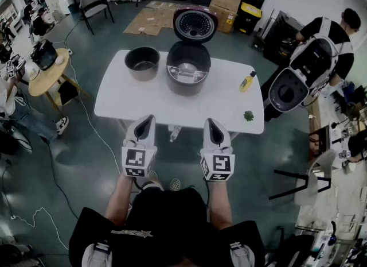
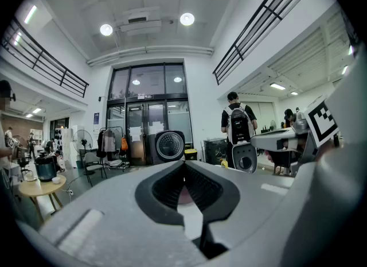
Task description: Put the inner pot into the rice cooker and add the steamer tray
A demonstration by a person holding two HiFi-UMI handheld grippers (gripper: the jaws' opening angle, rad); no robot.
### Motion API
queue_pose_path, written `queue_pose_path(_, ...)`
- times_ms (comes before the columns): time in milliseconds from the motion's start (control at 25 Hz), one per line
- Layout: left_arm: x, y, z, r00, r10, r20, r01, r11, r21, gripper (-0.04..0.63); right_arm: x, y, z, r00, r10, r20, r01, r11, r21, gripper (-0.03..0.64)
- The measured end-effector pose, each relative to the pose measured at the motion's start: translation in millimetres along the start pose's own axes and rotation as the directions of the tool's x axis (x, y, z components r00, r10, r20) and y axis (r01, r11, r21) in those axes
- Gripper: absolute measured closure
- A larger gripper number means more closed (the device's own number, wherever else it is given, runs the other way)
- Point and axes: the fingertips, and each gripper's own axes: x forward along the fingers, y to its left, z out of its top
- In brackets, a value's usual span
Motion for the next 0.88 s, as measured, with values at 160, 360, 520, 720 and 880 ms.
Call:
queue_pose_path(160, 0, -1, 2, 1.000, 0.004, -0.002, -0.004, 1.000, 0.009, 0.584, -1, -3, 1, 1.000, -0.003, 0.004, 0.003, 1.000, 0.004, 0.612)
queue_pose_path(360, 1, 2, 4, 1.000, 0.017, 0.003, -0.017, 1.000, 0.016, 0.584, 2, 1, 4, 1.000, 0.022, 0.005, -0.023, 0.999, 0.027, 0.612)
queue_pose_path(520, -2, 7, 3, 0.999, 0.045, -0.002, -0.045, 0.999, 0.023, 0.584, 8, 8, 5, 0.999, 0.052, 0.005, -0.052, 0.998, 0.020, 0.612)
queue_pose_path(720, -3, 27, 6, 0.996, 0.090, 0.002, -0.090, 0.995, 0.032, 0.584, 30, 21, 5, 0.995, 0.096, 0.000, -0.096, 0.995, 0.021, 0.612)
queue_pose_path(880, 0, 55, -5, 0.992, 0.129, -0.016, -0.129, 0.992, 0.018, 0.584, 57, 40, 4, 0.990, 0.139, -0.006, -0.139, 0.990, 0.021, 0.612)
